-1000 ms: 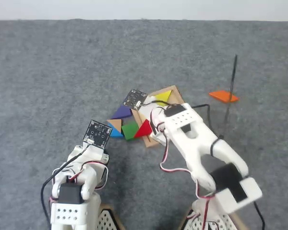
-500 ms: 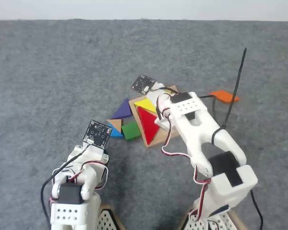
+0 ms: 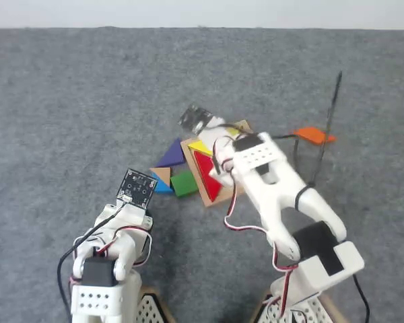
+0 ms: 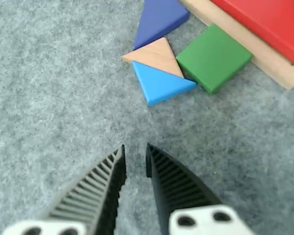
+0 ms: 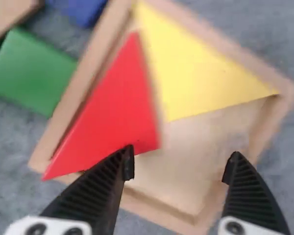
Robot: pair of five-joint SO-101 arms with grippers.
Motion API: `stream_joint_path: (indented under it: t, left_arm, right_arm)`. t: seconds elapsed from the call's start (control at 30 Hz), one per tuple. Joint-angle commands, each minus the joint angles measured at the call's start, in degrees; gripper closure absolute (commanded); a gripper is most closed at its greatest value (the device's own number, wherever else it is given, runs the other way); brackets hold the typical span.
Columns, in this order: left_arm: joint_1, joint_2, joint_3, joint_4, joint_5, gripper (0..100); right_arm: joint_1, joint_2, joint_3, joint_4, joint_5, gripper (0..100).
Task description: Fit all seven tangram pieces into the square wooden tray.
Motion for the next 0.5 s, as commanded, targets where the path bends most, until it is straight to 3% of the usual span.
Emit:
stream_joint_path:
  t: [0.0,0.27,0.47]
  left_arm:
    - [0.3,-1.3,-0.6,0.4,0.3,94]
    - [0.3,-1.3,-0.6,0.4,0.3,94]
    - [0.3,-1.3,-0.6,0.4,0.3,94]
  right_arm:
    - [-1.7,-1.7,0.5,-1.2,0.1,71.7]
    - [-1.5,10.2,-9.4,0.3,-2.2,71.7]
    - [2.2,7.3,-11.0,3.2,-5.1,71.7]
